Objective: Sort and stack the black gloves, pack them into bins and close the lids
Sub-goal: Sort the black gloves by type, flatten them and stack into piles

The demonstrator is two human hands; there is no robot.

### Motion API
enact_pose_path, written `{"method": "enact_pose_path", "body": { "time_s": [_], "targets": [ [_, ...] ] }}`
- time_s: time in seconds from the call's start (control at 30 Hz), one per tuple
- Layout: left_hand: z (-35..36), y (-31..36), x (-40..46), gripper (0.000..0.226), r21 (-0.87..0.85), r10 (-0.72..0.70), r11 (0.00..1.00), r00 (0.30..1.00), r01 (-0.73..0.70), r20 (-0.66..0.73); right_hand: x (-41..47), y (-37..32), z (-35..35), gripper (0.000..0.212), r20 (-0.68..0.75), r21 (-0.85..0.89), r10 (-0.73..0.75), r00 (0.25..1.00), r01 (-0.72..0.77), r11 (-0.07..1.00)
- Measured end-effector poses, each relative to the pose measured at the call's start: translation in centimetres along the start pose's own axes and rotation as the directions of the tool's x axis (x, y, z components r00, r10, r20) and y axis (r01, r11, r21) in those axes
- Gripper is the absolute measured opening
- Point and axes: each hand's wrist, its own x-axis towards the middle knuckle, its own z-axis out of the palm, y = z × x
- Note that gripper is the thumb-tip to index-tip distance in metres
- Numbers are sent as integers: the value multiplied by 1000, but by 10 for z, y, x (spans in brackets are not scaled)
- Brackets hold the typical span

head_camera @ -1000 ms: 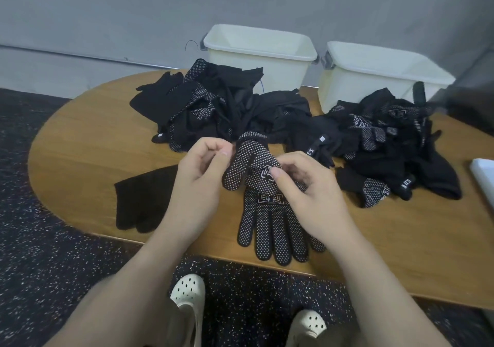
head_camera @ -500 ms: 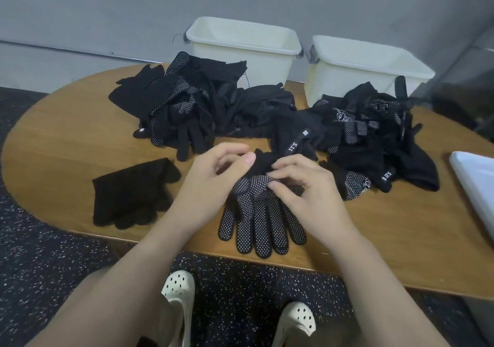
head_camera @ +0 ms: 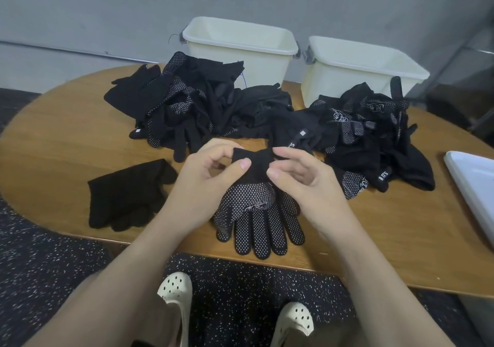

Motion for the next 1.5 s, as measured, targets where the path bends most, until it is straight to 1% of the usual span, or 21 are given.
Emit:
{"method": "enact_pose_path", "body": {
  "time_s": [0.07,0.1,0.13,0.23,0.37,0.43,0.5,0.6,0.63,0.73,0.83,0.9,0.97,1.07,1.17,1.23,1.3,1.37,1.4,1.43,1.5],
  "targets": [
    [-2,3,0,24,22,34,999,999,-34,25,3,0,3,21,42,20,-10,999,9,1000],
    [-3,4,0,16,-15,24,1000,999,-23,32,4,-1,5,8,68,24,-36,997,34,999],
    [-4,4,0,11,-46,11,999,1000,-10,27,5,-1,6,12,81,17,-63,995,62,998],
    [-7,9,-1,14,-99,-19,995,999,23,46,6,-6,9,26,54,79,-106,993,102,992],
    [-9,14,-4,10,-139,-105,981,971,137,217,6,-13,6,21,-14,97,-133,991,134,986],
    [-9,15,-7,15,-144,-100,980,969,135,225,4,-18,7,18,-57,136,-142,988,149,980],
    [-10,21,-13,12,-181,-61,979,984,92,169,1,-23,9,18,-85,199,-151,985,165,966],
    [-11,35,-24,15,-242,2,970,997,19,83,-5,-27,9,42,-94,256,-188,978,206,944],
    [-11,36,-27,18,-247,12,969,998,4,63,-8,-28,9,41,-96,257,-198,976,216,942],
    [-8,34,-30,16,-248,7,969,1000,-12,-20,-11,-28,10,29,-108,176,-195,975,212,961],
    [-5,26,-25,20,-184,-5,983,989,-22,-145,-6,-24,9,10,-200,29,-193,961,203,979],
    [-3,21,-22,18,-126,19,991,979,-45,-205,-2,-23,8,7,-242,-6,-173,955,177,984],
    [2,17,-19,15,-57,56,996,969,-72,-242,0,-24,10,7,-193,-7,-146,970,147,989],
    [11,13,-18,20,13,130,991,974,-130,-184,0,-24,19,8,-88,-16,-124,988,123,992],
    [16,14,-19,27,51,207,978,975,-204,-75,-1,-26,21,27,-119,16,-133,984,136,991],
    [16,12,-20,29,74,230,970,973,-230,7,0,-26,18,27,-147,18,-134,980,138,990],
    [14,11,-20,33,81,208,974,976,-213,60,3,-22,15,15,-177,9,-130,976,134,991],
    [11,11,-19,40,39,174,984,984,-176,41,5,-19,12,15,-208,17,-107,972,113,993],
    [9,12,-18,39,18,155,988,988,-155,3,6,-19,10,17,-203,35,-98,974,107,994],
    [7,14,-17,36,-23,123,992,992,-124,-33,5,-21,9,26,-193,50,-102,976,113,992],
    [1,15,-13,36,-137,-1,991,998,-7,-59,1,-24,4,36,-144,71,-118,983,129,989]
  ]
}}
